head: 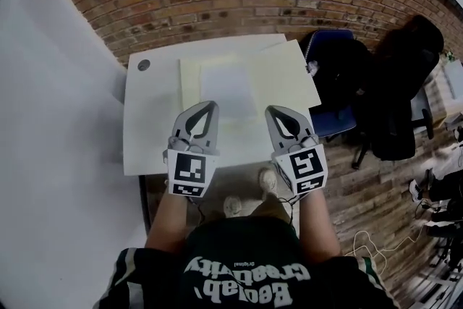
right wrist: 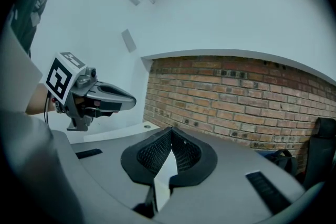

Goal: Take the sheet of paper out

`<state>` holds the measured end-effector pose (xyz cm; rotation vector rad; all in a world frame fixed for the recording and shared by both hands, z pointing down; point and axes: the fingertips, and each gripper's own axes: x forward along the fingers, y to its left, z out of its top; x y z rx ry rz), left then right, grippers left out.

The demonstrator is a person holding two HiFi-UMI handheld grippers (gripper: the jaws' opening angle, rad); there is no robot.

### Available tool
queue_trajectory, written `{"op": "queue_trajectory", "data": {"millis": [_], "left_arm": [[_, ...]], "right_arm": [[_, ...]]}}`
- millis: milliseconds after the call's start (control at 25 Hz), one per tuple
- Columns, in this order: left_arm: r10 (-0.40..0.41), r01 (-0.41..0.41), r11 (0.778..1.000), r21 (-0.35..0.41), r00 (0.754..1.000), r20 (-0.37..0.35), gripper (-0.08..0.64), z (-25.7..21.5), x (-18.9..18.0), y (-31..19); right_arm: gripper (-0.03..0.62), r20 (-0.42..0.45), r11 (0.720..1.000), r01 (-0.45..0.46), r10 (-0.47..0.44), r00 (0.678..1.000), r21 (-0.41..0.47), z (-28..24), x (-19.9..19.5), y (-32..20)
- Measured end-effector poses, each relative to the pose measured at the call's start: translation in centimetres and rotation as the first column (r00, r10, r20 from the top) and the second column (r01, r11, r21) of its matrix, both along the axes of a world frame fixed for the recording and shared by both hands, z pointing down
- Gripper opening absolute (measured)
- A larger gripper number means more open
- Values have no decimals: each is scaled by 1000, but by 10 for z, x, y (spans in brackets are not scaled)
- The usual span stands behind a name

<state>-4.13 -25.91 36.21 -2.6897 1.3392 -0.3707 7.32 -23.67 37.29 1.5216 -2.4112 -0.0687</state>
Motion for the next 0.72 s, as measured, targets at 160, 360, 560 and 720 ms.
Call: {"op": "queue_trajectory", "data": {"millis": [160, 360, 560, 720], "left_arm": [[-35, 35, 999, -2, 999, -3, 2, 2, 5, -12], [-87, 87, 996, -11, 996, -1, 0, 4, 20, -33], [-164, 164, 986, -12, 986, -2, 1, 5, 34, -54], [-212, 212, 977, -15, 977, 8, 0, 9, 47, -67]], "right_arm": [[-6, -13, 998, 60, -60, 998, -1, 1, -3, -21], [-6, -25, 989, 149, -149, 989, -3, 2, 4, -50], [-6, -22, 971, 238, -238, 971, -3, 1, 16, -79], [-6, -9, 954, 299, -299, 954, -13, 5, 26, -100]]}}
